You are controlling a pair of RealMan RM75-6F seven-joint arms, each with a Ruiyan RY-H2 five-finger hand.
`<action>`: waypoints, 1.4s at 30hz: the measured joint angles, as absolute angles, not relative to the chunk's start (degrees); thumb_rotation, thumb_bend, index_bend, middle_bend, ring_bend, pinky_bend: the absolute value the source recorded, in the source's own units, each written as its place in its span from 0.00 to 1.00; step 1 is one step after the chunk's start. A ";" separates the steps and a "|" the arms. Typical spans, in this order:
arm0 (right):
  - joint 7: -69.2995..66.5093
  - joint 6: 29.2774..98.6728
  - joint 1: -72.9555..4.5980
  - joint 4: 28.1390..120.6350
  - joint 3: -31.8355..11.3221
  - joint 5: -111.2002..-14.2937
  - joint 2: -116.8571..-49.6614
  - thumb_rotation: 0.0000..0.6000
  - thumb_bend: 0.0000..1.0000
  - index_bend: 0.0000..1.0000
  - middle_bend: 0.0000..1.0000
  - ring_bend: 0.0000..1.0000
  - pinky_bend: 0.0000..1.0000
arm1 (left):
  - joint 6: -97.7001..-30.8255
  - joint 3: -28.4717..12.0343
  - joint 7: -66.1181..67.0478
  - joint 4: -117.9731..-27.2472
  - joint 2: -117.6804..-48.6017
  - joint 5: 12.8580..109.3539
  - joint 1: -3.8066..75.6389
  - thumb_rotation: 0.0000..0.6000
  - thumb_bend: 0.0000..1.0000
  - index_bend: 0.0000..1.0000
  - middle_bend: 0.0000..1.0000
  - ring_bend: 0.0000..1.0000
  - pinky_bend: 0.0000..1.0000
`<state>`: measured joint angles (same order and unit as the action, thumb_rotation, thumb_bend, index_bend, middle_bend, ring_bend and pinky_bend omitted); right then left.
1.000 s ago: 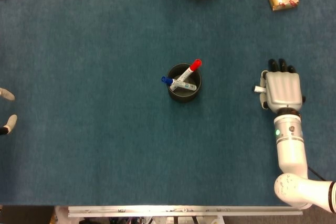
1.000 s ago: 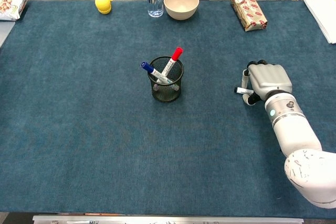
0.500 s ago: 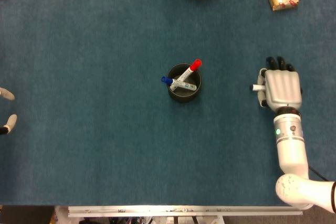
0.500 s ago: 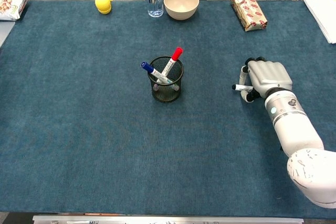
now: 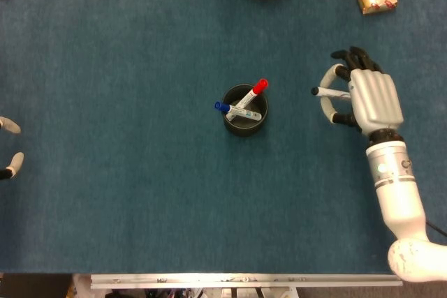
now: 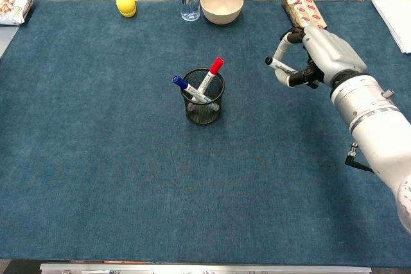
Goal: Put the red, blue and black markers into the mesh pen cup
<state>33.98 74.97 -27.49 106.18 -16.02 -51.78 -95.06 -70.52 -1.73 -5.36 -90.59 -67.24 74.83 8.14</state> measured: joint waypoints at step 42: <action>-19.37 61.24 -34.01 92.72 -13.49 -79.42 -101.45 1.00 0.44 0.67 0.23 0.09 0.19 | -70.70 -1.59 -6.72 -89.74 -66.87 74.73 7.46 1.00 0.29 0.40 0.06 0.01 0.00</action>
<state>-19.37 61.24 -34.01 92.72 -13.49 -79.42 -101.45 -70.70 -1.59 -6.72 -89.74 -66.87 74.73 7.46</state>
